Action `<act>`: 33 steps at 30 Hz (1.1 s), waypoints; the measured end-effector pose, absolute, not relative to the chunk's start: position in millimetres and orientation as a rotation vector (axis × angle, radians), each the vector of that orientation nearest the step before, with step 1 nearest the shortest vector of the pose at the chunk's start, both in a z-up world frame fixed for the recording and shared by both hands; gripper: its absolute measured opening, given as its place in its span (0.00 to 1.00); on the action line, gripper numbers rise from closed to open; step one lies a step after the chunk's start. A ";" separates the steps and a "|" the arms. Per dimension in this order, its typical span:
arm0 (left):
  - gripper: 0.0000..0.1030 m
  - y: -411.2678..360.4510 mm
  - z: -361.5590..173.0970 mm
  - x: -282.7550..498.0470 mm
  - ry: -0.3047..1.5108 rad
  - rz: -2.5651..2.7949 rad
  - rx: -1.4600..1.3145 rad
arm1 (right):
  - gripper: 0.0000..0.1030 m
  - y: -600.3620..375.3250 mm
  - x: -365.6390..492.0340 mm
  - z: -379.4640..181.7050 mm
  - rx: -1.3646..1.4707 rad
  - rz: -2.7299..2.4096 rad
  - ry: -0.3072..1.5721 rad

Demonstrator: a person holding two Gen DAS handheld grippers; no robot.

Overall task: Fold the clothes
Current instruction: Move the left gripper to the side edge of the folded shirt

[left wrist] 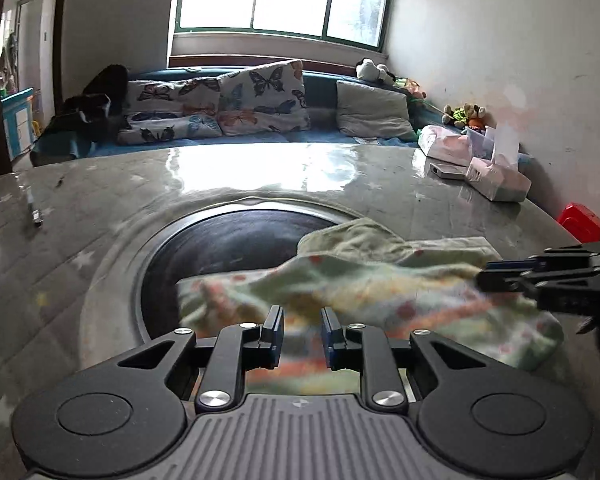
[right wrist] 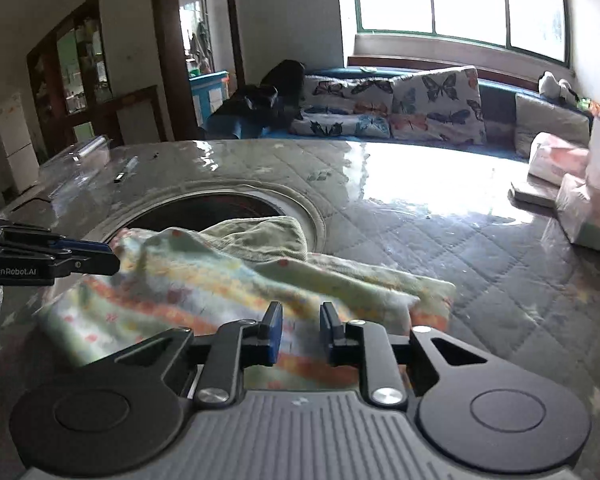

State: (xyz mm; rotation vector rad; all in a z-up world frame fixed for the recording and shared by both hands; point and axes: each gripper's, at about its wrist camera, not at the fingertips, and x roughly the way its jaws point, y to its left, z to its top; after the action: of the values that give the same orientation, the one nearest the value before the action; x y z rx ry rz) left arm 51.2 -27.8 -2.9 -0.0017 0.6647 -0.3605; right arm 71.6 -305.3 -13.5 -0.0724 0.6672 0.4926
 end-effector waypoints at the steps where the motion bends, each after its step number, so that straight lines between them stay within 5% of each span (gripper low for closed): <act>1: 0.21 -31.7 -3.4 57.5 0.669 -0.365 0.000 | 0.19 -303.8 76.9 -16.4 -0.076 0.484 0.676; 14: 0.25 -50.0 -23.2 109.9 0.727 -0.346 -0.015 | 0.24 -303.1 99.9 -26.4 -0.079 0.432 0.698; 20: 0.33 -45.3 -16.5 101.7 0.718 -0.317 -0.016 | 0.26 -298.1 94.7 -20.4 -0.109 0.425 0.684; 28: 0.57 -18.9 -4.3 70.4 0.701 -0.262 -0.043 | 0.36 -277.9 62.1 -5.6 -0.150 0.519 0.644; 33: 0.61 0.2 -4.3 45.2 0.700 -0.222 -0.055 | 0.40 -255.6 32.2 -4.4 -0.190 0.623 0.627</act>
State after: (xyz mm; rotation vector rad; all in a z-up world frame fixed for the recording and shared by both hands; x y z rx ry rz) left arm 45.2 0.2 -4.3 -0.0546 0.6998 -0.2220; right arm 32.2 -255.6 -4.4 -0.1904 0.6271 0.6233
